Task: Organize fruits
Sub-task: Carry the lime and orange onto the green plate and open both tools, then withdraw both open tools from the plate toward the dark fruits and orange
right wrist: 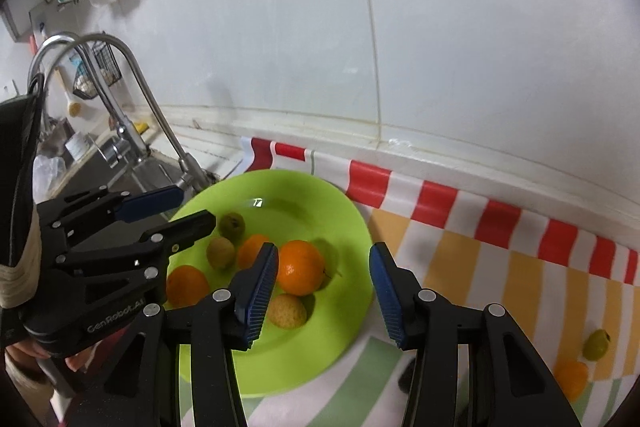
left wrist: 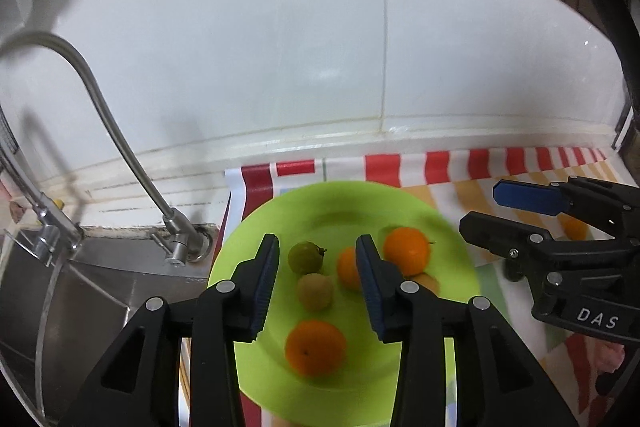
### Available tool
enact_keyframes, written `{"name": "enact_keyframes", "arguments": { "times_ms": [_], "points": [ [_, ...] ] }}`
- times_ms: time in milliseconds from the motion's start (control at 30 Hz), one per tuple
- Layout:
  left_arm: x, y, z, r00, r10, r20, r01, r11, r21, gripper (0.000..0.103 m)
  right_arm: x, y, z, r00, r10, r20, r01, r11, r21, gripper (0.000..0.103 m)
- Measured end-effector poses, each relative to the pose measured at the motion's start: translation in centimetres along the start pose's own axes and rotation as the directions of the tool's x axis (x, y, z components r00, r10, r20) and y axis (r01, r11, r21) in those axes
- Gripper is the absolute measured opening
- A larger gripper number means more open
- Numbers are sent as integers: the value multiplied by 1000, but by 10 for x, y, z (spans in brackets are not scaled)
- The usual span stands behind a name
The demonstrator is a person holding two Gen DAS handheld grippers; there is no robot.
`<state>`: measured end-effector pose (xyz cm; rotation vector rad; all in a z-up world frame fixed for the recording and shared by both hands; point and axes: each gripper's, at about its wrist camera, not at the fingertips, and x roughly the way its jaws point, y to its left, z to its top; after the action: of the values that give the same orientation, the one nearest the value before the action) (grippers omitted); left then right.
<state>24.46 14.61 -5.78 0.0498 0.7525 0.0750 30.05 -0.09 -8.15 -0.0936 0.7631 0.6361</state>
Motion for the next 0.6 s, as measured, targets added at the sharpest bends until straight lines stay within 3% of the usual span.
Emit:
{"name": "enact_keyframes", "arguments": {
  "times_ms": [333,433,600],
  "points": [
    [-55,-23,2,993,17,119,-19,1000,11,48,-63,-3,-8,995,-26,95,25,1000,12,49],
    [-70,-32,0,988,25,155,-27,1000,11,58,-82,-6,-12,992,-43,120,41,999,20,53],
    [-86,-46,-4,983,21,183,-16,999,-29,62,-111,-16,-21,984,-80,161,73,996,48,54]
  ]
}}
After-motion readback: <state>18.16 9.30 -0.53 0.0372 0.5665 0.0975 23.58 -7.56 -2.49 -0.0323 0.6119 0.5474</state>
